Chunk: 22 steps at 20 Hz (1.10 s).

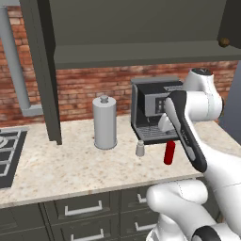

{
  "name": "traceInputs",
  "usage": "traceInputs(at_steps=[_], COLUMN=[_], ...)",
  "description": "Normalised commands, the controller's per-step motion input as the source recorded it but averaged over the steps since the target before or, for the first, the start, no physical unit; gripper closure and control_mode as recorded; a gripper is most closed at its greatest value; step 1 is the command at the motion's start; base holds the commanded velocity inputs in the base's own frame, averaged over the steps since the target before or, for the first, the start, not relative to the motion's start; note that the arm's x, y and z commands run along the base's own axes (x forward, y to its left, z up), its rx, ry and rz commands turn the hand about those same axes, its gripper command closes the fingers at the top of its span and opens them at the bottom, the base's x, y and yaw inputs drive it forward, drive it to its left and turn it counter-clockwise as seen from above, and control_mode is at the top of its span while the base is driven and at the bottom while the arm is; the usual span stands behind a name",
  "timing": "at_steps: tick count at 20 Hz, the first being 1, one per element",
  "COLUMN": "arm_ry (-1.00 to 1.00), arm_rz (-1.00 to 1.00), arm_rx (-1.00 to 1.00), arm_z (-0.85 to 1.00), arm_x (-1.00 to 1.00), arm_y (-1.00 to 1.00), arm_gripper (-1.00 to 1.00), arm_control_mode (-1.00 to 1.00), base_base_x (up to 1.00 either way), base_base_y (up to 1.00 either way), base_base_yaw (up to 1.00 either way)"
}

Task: Pick the ketchup and shaker from the counter and place them in the cabinet.

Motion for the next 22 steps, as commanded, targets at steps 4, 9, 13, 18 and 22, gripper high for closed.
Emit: traceInputs(at_steps=[4,9,13,18,22], arm_ry=[0.00,-0.02,-0.05,-0.07,-0.07], arm_rz=[0.03,0.02,0.01,0.01,0.03], arm_rx=[0.00,0.00,0.00,0.00,0.00], arm_z=[-0.37,-0.37,-0.35,-0.34,-0.37], arm_x=[-0.24,-0.08,0.00,0.00,0.03], arm_y=[-0.24,-0.23,-0.21,-0.24,-0.18], arm_gripper=[-1.00,-1.00,-1.00,-1.00,-1.00], arm_control_mode=[-1.00,-1.00,-1.00,-1.00,-1.00], base_base_x=[0.00,0.00,0.00,0.00,0.00], base_base_y=[0.00,0.00,0.00,0.00,0.00], base_base_yaw=[0.00,0.00,0.00,0.00,0.00])
